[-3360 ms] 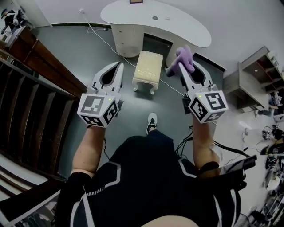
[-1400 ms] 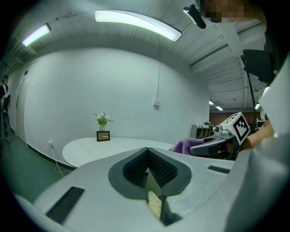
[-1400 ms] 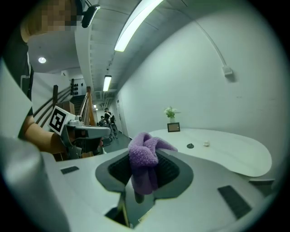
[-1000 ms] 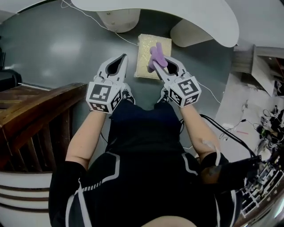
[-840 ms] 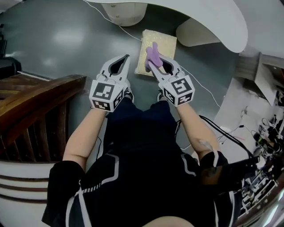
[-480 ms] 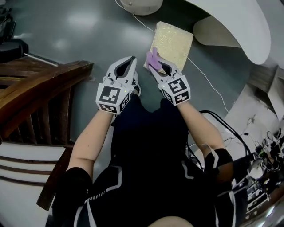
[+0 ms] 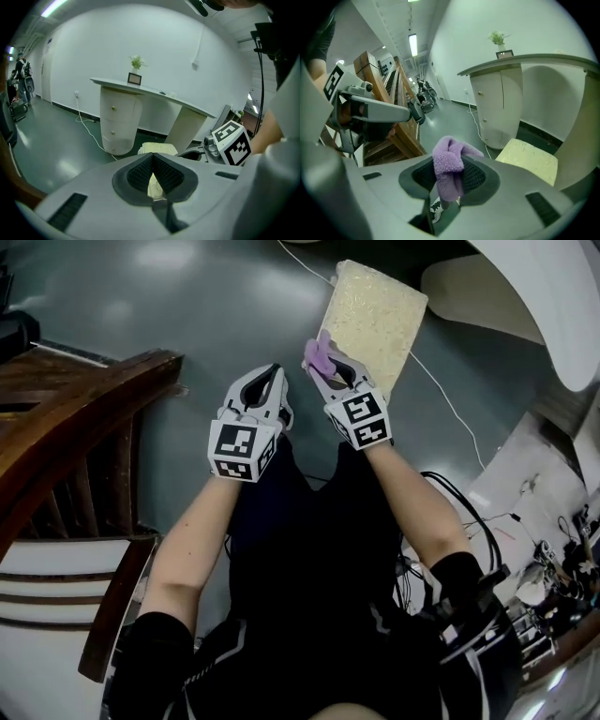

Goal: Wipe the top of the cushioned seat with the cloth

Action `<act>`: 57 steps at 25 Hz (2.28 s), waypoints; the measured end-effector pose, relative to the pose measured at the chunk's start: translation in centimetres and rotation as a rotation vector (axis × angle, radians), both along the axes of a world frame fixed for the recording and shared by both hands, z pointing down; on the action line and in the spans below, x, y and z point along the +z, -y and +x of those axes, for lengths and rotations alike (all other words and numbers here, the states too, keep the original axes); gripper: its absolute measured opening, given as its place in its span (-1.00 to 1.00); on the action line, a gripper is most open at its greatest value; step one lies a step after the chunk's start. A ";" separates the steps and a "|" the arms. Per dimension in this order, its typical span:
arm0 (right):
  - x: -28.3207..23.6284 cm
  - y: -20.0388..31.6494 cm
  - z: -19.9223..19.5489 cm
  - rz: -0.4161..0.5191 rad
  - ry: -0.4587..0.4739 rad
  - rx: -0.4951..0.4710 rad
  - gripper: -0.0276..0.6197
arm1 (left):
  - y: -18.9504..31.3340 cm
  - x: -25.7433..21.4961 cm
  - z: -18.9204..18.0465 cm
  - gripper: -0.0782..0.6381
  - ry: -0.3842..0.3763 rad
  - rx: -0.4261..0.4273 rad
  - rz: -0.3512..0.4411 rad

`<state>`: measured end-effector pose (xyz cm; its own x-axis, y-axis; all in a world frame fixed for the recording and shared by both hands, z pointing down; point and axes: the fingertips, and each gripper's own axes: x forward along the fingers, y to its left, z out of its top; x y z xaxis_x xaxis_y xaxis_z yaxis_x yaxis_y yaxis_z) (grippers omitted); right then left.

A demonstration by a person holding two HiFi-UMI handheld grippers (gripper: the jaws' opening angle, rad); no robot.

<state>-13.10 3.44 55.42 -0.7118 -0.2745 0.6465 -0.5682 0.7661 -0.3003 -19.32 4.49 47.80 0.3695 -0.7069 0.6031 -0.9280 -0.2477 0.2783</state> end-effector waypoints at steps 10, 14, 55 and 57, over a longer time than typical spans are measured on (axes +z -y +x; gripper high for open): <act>9.3 -1.0 -2.2 -0.067 -0.087 0.071 -0.55 | -0.9 6.5 -2.1 -0.77 -0.002 0.052 -0.070; 11.9 -1.5 -2.3 -0.101 -0.144 0.088 -0.55 | -1.3 7.3 -1.9 -0.77 -0.017 0.123 -0.086; 16.0 -4.4 18.2 -0.273 -0.208 0.207 -0.57 | 1.4 11.7 12.0 -0.77 0.045 0.169 -0.221; 16.2 -4.4 19.6 -0.279 -0.213 0.215 -0.57 | 2.0 11.7 12.5 -0.77 0.043 0.150 -0.226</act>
